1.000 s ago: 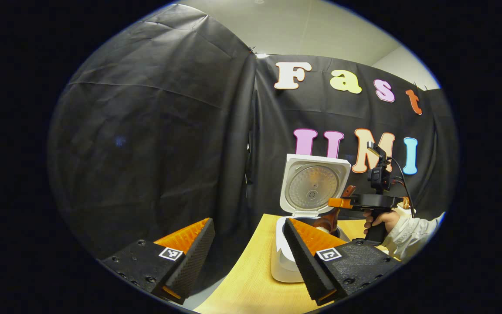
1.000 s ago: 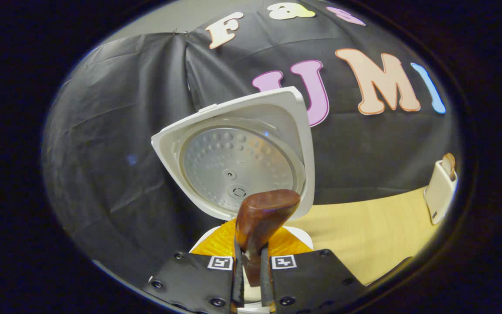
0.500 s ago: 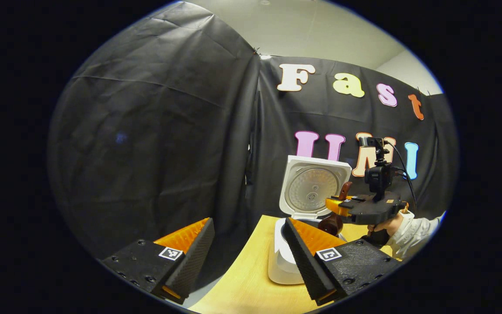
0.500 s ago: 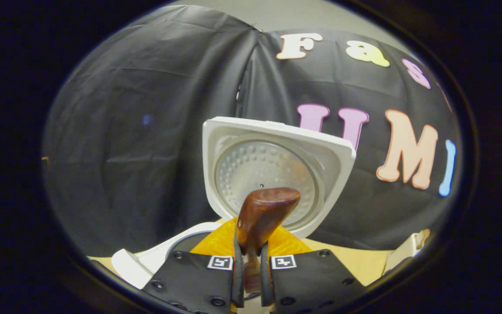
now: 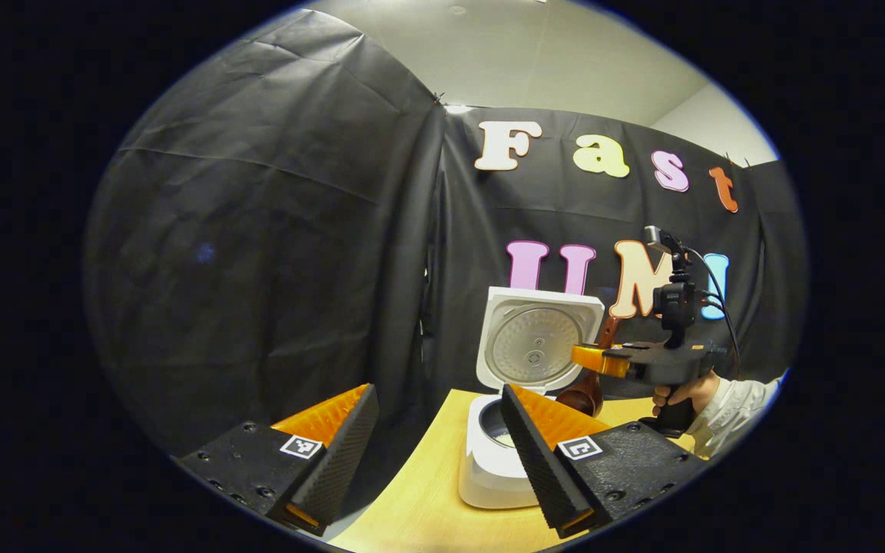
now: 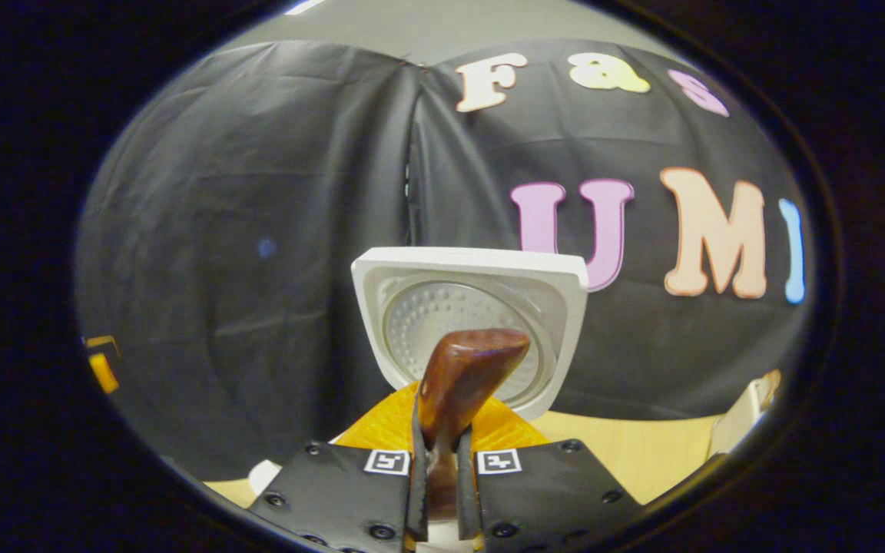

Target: Close the left gripper, press the button to open the rice cooker; take a wooden spoon from the chopstick holder with the right hand, scoop a spoonful of rice and pour it into the rice cooker, then put the wooden spoon back into the chopstick holder.

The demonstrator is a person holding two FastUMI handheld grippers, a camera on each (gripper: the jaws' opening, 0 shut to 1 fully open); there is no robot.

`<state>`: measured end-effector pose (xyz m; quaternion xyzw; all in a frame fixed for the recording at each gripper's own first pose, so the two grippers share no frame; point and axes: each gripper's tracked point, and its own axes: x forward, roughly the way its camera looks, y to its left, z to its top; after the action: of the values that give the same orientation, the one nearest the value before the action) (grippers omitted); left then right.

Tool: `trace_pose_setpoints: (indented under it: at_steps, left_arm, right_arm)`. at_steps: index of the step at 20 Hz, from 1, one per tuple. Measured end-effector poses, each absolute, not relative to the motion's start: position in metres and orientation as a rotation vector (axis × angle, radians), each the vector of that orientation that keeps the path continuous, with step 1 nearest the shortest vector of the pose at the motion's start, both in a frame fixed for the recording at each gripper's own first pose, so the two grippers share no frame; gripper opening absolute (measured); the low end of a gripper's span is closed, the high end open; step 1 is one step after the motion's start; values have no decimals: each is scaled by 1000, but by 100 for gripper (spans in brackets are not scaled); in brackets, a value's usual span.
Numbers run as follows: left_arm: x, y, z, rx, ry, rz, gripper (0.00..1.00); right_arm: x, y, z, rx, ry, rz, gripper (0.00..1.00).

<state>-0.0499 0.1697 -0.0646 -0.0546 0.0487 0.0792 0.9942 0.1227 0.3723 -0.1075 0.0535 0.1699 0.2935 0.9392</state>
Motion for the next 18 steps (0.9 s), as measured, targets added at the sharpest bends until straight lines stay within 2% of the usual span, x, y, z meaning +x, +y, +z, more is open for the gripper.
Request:
trace_pose_setpoints:
  at_steps: [5, 6, 10, 14, 15, 16, 17, 18]
  left_arm:
    - [-45, 146, -57, -100, 85, 129, 92]
    - [-42, 140, -55, -98, 83, 120, 92]
    - [-29, 112, -47, -98, 66, 75, 92]
    - [-18, 84, -42, -97, 49, 33, 95]
    - [-15, 76, -41, -98, 49, 19, 94]
    - [-13, 71, -41, -98, 49, 9, 96]
    - [-11, 66, -41, -98, 47, 1, 92]
    - [-7, 60, -41, -99, 44, -6, 92]
  right_arm:
    - [128, 326, -96, 330, 435, 554, 19]
    - [129, 311, -94, 345, 437, 535, 17]
    - [129, 248, -92, 327, 416, 452, 16]
    - [126, 187, -96, 304, 410, 368, 19]
    - [125, 173, -96, 303, 407, 348, 16]
    - [123, 156, -99, 299, 404, 330, 17]
    - [122, 142, -99, 291, 401, 309, 17]
    - [120, 127, -99, 282, 398, 287, 16]
